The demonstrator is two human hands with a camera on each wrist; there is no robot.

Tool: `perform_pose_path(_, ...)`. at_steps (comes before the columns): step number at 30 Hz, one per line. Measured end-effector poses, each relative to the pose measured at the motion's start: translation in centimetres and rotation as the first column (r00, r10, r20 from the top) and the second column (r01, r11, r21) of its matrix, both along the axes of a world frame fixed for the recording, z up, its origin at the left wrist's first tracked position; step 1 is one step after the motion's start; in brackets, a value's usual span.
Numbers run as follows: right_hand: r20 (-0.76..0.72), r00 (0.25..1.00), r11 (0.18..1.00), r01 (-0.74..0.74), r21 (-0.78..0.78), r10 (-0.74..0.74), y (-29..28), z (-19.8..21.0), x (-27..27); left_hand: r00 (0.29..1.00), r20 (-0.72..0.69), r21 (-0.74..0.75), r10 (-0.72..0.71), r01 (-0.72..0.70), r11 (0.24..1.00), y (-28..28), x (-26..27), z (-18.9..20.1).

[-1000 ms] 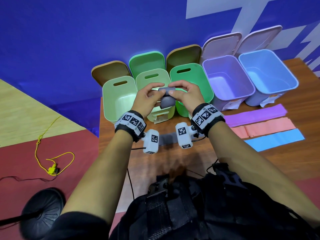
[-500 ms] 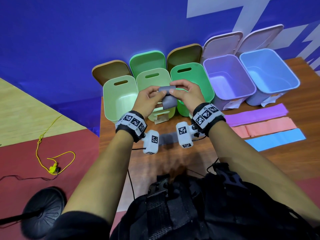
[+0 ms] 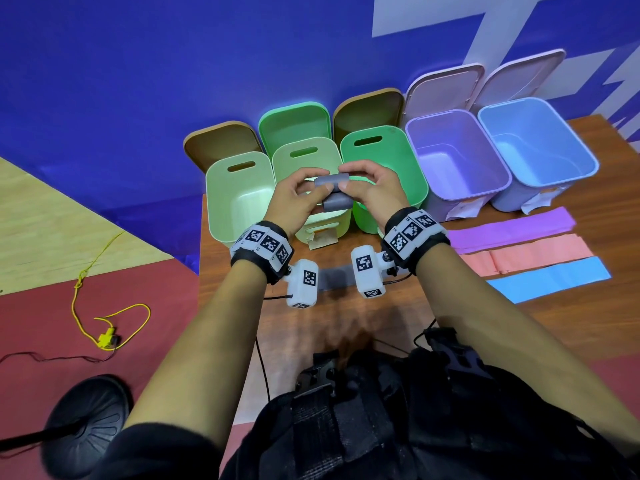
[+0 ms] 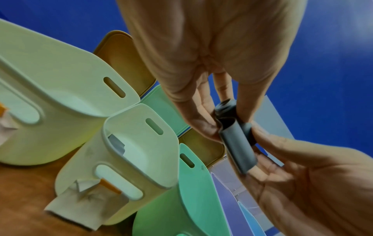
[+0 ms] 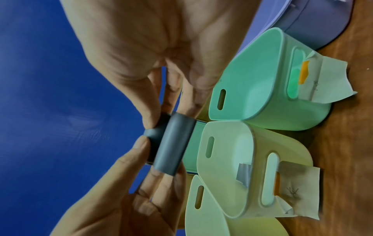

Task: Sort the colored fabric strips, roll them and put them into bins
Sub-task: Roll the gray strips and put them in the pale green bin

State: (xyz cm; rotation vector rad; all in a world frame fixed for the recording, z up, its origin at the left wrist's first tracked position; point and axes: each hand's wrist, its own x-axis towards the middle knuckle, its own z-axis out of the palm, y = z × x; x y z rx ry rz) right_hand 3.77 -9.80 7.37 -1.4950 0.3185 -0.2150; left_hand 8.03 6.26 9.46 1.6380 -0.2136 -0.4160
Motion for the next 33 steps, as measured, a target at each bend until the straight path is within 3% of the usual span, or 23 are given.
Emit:
perform_pose_path(6, -0.055, 0.999, 0.997, 0.006, 0.077, -0.002, 0.4, 0.1, 0.3, 0.988, 0.152, 0.036, -0.016, 0.011, 0.999, 0.2, 0.2, 0.1)
perform_pose_path(12, -0.03, 0.999, 0.999, 0.027, -0.034, -0.028, 0.2, 0.0, -0.1, 1.0, 0.005, -0.029, 0.021, -0.021, 0.999, 0.0, 0.2, -0.3)
perform_pose_path(16, -0.034, 0.999, 1.0, 0.02, -0.014, -0.02, 0.3, 0.2, -0.4, 0.999, 0.039, -0.01, 0.027, -0.027, 1.0, 0.1, 0.3, -0.6)
perform_pose_path(20, -0.067, 0.998, 0.993, 0.002, 0.119, 0.006, 0.7, 0.5, -0.4, 0.994, 0.105, 0.015, 0.007, -0.008, 1.0, 0.2, 0.4, -0.4)
perform_pose_path(23, -0.05, 0.999, 0.995, 0.015, 0.103, -0.01, 0.6, 0.3, -0.4, 0.991, 0.134, 0.051, -0.015, 0.008, 0.999, 0.4, 0.5, -0.4)
perform_pose_path(33, -0.044, 0.999, 1.0, 0.018, 0.012, -0.017, 0.2, -0.2, -0.7, 0.998, -0.066, -0.036, -0.013, 0.01, 0.999, 0.0, 0.3, -1.0)
